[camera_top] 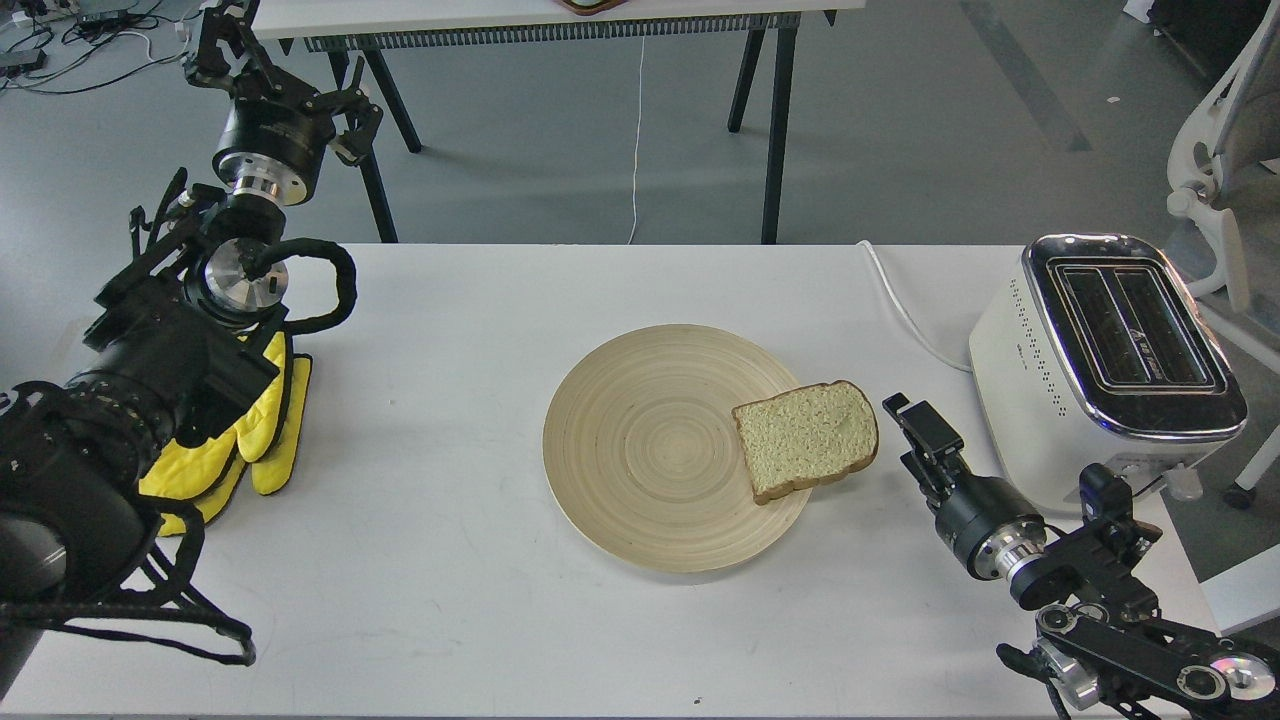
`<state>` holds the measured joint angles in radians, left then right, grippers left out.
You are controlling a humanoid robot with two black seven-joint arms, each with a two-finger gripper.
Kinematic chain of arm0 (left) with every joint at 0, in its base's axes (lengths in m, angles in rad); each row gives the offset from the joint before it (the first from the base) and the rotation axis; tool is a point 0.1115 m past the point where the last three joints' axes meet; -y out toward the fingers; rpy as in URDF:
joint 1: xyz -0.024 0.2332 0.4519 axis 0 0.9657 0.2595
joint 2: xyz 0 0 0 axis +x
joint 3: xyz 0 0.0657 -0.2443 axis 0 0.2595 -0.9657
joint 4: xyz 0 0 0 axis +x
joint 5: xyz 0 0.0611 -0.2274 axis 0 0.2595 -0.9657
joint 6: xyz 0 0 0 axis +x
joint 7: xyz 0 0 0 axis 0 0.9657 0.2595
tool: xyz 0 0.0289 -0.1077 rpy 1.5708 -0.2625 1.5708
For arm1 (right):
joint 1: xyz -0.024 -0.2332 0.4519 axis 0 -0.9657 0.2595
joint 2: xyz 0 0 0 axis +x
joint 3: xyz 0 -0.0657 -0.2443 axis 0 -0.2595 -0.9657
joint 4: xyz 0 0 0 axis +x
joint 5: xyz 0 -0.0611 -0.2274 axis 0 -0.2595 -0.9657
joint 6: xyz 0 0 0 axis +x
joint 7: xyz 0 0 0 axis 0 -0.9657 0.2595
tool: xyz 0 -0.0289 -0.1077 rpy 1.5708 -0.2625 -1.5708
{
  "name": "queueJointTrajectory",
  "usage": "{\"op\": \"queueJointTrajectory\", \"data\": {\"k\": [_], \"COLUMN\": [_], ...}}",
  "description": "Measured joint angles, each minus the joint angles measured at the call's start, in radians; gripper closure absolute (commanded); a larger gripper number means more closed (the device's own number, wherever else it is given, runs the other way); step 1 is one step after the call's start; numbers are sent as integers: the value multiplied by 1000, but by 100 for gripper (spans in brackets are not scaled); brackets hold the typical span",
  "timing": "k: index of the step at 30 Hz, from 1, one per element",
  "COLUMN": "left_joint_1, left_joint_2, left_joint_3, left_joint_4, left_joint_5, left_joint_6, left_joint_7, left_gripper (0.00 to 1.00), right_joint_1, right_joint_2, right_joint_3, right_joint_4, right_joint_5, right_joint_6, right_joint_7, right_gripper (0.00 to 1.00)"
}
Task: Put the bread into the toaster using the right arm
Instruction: 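Reach the right gripper to the bread slice edge and grasp it, then lift the bread slice off the plate and raise it above the toaster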
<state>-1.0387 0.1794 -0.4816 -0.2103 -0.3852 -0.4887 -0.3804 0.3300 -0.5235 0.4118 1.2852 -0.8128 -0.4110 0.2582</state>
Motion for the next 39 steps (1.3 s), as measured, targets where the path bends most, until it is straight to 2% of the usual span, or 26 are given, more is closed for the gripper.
{"op": "queueJointTrajectory", "data": {"k": [4, 8, 12, 14, 22, 26, 31, 35, 39], "left_joint_1": [0, 1, 2, 2, 2, 2, 2, 2, 2], "left_joint_2": [0, 0, -1, -1, -1, -2, -2, -2, -2], "left_joint_3": [0, 0, 0, 0, -1, -2, -3, -3, -3], "left_joint_4": [0, 0, 0, 0, 0, 0, 0, 0, 0], "left_joint_5": [-1, 0, 0, 0, 0, 0, -1, 0, -1], "left_joint_6": [0, 0, 0, 0, 0, 0, 0, 0, 0], "left_joint_7": [0, 0, 0, 0, 0, 0, 0, 0, 0], "left_gripper": [0, 0, 0, 0, 0, 0, 0, 0, 0], "right_joint_1": [61, 103, 116, 119, 135, 183, 254, 314, 355], "right_joint_2": [31, 38, 36, 31, -16, -163, -404, -584, -751], "right_joint_3": [-66, -123, -142, -143, -134, -120, -80, -75, -71], "right_joint_4": [-35, -45, -46, -47, -6, 103, 253, 294, 300], "right_joint_5": [0, -1, -2, -2, -4, -57, -86, -102, -193], "right_joint_6": [0, -1, -2, -2, -4, -7, -2, 0, 0], "right_joint_7": [2, 3, 3, 3, 11, 12, 11, 13, 36], "right_gripper": [50, 74, 91, 97, 99, 98, 98, 98, 98]}}
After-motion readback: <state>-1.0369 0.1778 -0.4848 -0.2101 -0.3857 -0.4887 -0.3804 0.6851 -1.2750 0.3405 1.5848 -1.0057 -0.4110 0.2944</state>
